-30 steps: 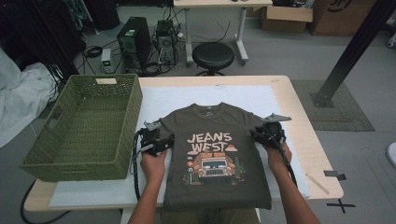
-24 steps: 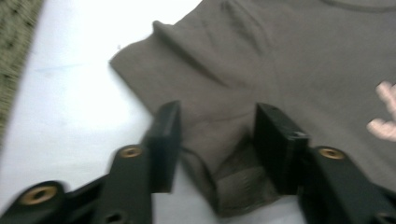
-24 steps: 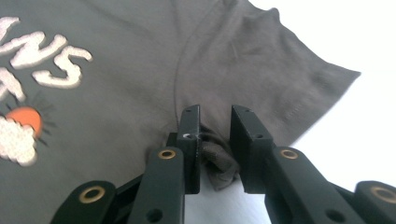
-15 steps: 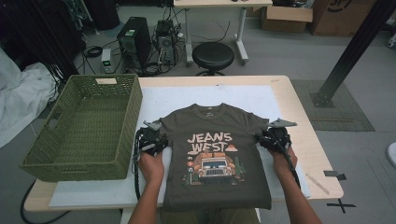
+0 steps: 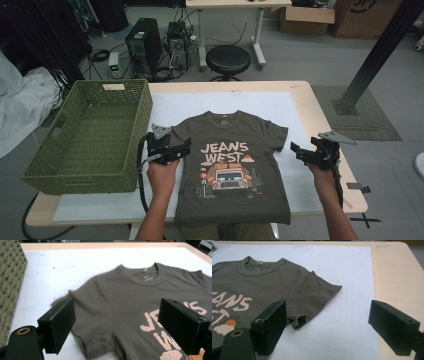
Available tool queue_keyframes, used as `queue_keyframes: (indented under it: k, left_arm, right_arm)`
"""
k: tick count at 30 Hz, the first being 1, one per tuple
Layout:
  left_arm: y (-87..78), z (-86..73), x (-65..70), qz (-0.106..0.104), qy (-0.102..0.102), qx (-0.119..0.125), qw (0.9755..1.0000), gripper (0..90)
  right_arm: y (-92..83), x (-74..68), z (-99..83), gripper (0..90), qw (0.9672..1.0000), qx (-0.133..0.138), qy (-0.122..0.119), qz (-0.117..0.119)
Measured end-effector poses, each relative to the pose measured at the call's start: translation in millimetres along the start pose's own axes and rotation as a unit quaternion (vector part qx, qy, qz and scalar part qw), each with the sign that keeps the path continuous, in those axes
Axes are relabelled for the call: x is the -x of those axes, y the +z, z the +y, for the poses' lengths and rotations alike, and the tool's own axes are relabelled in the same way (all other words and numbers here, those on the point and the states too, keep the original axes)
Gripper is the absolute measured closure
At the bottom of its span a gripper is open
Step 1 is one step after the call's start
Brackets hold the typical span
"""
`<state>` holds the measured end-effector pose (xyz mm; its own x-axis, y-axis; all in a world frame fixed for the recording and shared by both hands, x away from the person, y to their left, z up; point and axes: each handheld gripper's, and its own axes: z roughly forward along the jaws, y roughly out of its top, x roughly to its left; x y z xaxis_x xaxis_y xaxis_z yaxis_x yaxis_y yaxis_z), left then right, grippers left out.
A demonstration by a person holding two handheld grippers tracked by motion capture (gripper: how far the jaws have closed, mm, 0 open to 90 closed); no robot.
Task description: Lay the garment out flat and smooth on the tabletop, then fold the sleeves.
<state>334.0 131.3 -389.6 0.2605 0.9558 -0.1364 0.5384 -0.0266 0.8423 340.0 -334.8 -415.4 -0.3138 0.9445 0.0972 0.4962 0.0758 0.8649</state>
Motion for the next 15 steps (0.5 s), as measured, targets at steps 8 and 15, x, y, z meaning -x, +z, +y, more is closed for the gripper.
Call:
queue_keyframes:
  k: [8, 15]
  left_arm:
    - [1.8, -2.5, 1.8, -0.002, 0.006, -0.008, 0.9999, 15.7]
    - [6.9, -3.4, 0.4, -0.003, 0.001, -0.009, 1.0, 15.7]
  right_arm:
    - [-7.9, 4.0, -0.6, 15.4, 1.0, 0.005, 0.0, 0.004]
    - [-4.7, 9.9, -0.2, 15.4, 0.9999, -0.006, 0.011, 0.003]
